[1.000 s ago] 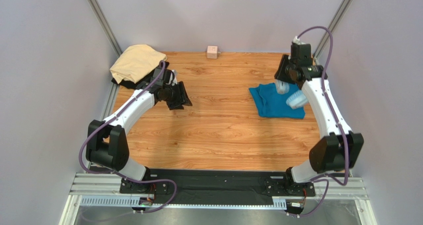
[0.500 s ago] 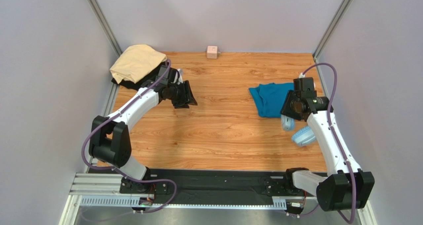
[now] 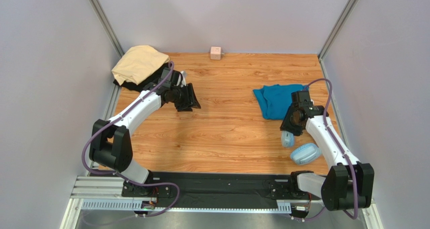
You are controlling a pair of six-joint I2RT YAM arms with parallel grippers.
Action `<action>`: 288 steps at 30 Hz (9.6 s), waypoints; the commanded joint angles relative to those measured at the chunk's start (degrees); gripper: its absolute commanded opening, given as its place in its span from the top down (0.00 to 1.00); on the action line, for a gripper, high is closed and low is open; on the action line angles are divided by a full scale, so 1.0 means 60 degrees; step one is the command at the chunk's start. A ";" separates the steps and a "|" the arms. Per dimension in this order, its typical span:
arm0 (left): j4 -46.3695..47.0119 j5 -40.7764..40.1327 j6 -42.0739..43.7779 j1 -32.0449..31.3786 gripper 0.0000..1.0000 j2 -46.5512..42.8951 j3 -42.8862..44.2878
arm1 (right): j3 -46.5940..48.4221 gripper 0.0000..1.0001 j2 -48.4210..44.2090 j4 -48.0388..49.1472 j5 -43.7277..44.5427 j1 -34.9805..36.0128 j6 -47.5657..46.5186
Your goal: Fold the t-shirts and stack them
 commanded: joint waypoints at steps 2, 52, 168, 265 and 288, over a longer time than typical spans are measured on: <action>0.0013 0.0099 0.0099 -0.0067 0.44 -0.0330 -0.0067 | -0.0094 1.00 0.0979 0.0736 -0.0337 0.0006 0.0183; -0.1248 -0.1248 -0.0004 -0.0067 0.44 -0.0697 0.0314 | 0.7276 1.00 0.9052 0.1615 -0.1188 0.0021 0.0520; -0.1890 -0.1702 -0.0634 0.1793 0.45 -0.3112 -0.0902 | 1.3835 1.00 1.2434 0.2421 -0.0396 -0.0478 -0.0447; 0.6310 -0.1425 -0.5379 0.6699 0.34 -0.0624 -0.2309 | 0.3069 0.47 0.3102 0.1864 -0.6284 -0.0390 0.0608; 0.1919 -0.4997 -0.9423 0.7301 0.38 -0.3862 -0.0949 | 0.4622 0.47 0.4906 0.1439 -0.6680 0.0459 0.0666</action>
